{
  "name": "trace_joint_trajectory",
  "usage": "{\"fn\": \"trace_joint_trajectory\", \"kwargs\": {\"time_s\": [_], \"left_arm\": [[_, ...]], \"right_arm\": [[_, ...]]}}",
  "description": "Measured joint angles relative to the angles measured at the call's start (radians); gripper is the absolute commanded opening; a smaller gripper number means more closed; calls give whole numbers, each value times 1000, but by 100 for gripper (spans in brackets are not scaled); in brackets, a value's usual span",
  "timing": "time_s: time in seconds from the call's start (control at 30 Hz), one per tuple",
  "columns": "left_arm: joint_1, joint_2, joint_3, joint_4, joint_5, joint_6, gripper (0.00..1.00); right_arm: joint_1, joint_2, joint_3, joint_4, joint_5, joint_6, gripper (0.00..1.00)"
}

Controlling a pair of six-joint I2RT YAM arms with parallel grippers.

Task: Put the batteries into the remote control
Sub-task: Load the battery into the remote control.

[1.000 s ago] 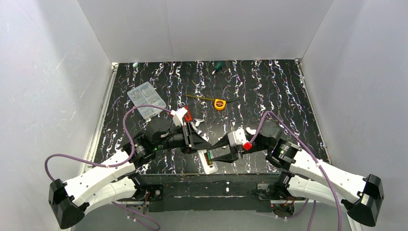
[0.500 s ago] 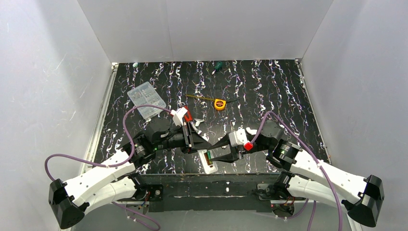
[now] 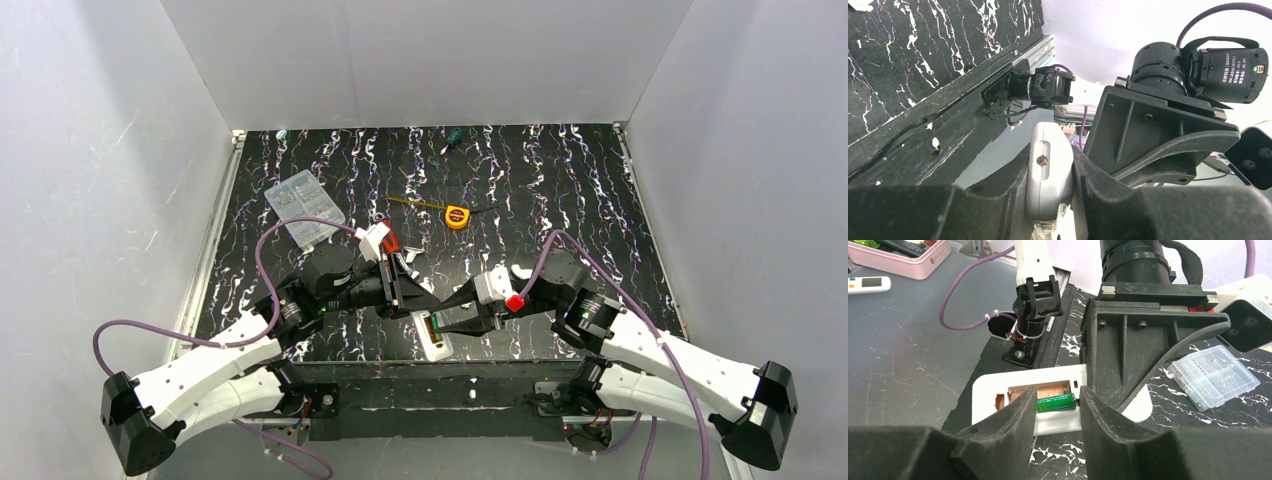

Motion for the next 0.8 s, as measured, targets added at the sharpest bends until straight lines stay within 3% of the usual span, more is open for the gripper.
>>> {"fn": "trace_joint_trajectory", "kwargs": {"time_s": [0.33, 0.8], "left_arm": [[0, 0, 0, 2, 3, 0, 0], [0, 0, 0, 8, 3, 1, 0]], "right_arm": [[0, 2, 0, 6, 0, 1, 43], [0, 3, 2, 11, -2, 1, 33]]}}
